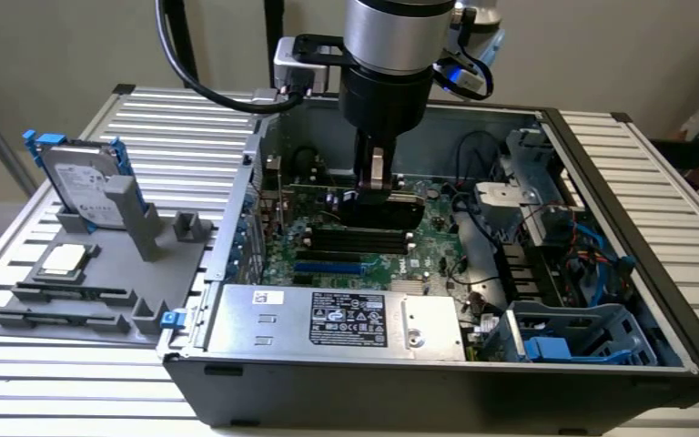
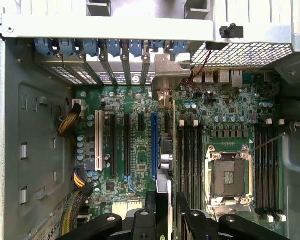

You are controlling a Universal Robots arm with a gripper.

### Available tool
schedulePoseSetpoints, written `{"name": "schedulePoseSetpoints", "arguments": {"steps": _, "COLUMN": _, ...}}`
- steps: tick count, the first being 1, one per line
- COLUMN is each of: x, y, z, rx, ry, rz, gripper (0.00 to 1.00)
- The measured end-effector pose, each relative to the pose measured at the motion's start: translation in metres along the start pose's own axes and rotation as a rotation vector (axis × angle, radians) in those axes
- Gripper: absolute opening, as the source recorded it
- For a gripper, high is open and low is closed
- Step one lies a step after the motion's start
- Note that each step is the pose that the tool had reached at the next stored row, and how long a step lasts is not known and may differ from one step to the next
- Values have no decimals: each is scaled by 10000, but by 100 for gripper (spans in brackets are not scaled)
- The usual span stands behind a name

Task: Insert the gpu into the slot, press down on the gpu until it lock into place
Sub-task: 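Insert the gpu into the slot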

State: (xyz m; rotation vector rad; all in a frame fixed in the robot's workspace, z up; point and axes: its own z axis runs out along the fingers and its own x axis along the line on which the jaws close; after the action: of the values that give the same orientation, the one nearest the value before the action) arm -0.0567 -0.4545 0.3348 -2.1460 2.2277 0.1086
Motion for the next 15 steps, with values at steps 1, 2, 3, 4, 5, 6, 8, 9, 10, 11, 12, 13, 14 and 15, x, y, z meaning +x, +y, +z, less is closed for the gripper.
{"name": "schedulePoseSetpoints", "arguments": {"steps": 1, "x": 0, "y": 0, "z": 0, "rx": 0, "ry": 0, "rz": 0, "gripper": 27}}
{"name": "schedulePoseSetpoints", "arguments": {"steps": 2, "x": 0, "y": 0, "z": 0, "rx": 0, "ry": 0, "rz": 0, "gripper": 27}}
{"name": "schedulePoseSetpoints", "arguments": {"steps": 3, "x": 0, "y": 0, "z": 0, "rx": 0, "ry": 0, "rz": 0, "gripper": 27}}
{"name": "schedulePoseSetpoints", "arguments": {"steps": 4, "x": 0, "y": 0, "z": 0, "rx": 0, "ry": 0, "rz": 0, "gripper": 27}}
{"name": "schedulePoseSetpoints", "arguments": {"steps": 5, "x": 0, "y": 0, "z": 0, "rx": 0, "ry": -1, "rz": 0, "gripper": 27}}
{"name": "schedulePoseSetpoints", "arguments": {"steps": 6, "x": 0, "y": 0, "z": 0, "rx": 0, "ry": 0, "rz": 0, "gripper": 27}}
{"name": "schedulePoseSetpoints", "arguments": {"steps": 8, "x": 0, "y": 0, "z": 1, "rx": 0, "ry": 0, "rz": 0, "gripper": 27}}
{"name": "schedulePoseSetpoints", "arguments": {"steps": 9, "x": 0, "y": 0, "z": 0, "rx": 0, "ry": 0, "rz": 0, "gripper": 27}}
{"name": "schedulePoseSetpoints", "arguments": {"steps": 10, "x": 0, "y": 0, "z": 1, "rx": 0, "ry": 0, "rz": 0, "gripper": 27}}
{"name": "schedulePoseSetpoints", "arguments": {"steps": 11, "x": 0, "y": 0, "z": 1, "rx": 0, "ry": -1, "rz": 0, "gripper": 27}}
{"name": "schedulePoseSetpoints", "arguments": {"steps": 12, "x": 0, "y": 0, "z": 1, "rx": 0, "ry": 0, "rz": 0, "gripper": 27}}
{"name": "schedulePoseSetpoints", "arguments": {"steps": 13, "x": 0, "y": 0, "z": 1, "rx": 0, "ry": -1, "rz": 0, "gripper": 27}}
{"name": "schedulePoseSetpoints", "arguments": {"steps": 14, "x": 0, "y": 0, "z": 1, "rx": 0, "ry": 0, "rz": 0, "gripper": 27}}
{"name": "schedulePoseSetpoints", "arguments": {"steps": 15, "x": 0, "y": 0, "z": 1, "rx": 0, "ry": 0, "rz": 0, "gripper": 27}}
